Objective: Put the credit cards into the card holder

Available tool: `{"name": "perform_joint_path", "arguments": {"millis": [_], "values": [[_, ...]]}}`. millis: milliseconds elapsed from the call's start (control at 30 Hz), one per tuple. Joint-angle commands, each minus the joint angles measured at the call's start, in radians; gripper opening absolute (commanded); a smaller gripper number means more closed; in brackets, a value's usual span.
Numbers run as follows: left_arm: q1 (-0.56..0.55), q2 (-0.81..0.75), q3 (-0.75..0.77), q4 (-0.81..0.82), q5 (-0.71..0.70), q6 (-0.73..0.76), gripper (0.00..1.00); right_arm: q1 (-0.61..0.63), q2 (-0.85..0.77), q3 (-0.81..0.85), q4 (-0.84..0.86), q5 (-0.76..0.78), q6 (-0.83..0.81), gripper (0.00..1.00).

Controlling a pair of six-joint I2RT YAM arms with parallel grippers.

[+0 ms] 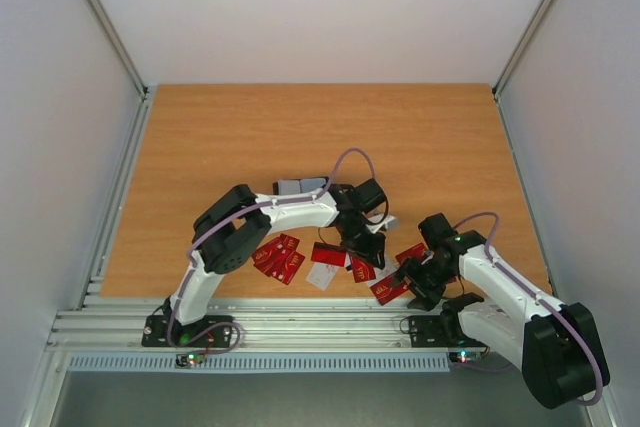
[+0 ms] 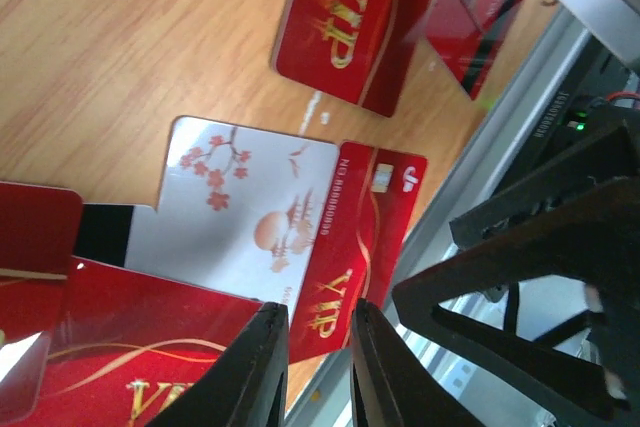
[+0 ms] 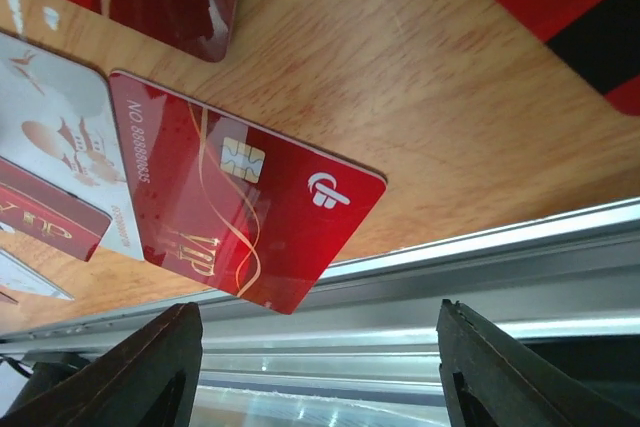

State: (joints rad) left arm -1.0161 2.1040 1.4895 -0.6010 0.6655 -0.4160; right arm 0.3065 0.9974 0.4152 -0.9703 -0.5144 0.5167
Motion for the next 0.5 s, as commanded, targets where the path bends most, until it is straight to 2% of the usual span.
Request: {"name": "perform_joint_path", "arguments": {"millis": [0,267,467], "values": [[-0.003,0.051,0.040,-0.044,0.005,-0.004,0.20,-0.006,-0.016,-0.038,0.093,-0.050,0.051,0.65],[-0.010,0.106,0.094,-0.059,0.026,-0.006,0.20,-0.006,0.000,-0.091,0.171,-0.082,0.061,0.63],[-0.013,0.121,0.077,-0.066,0.018,-0.015,0.20,-0.006,0.026,-0.120,0.244,-0.111,0.065,0.61]]}}
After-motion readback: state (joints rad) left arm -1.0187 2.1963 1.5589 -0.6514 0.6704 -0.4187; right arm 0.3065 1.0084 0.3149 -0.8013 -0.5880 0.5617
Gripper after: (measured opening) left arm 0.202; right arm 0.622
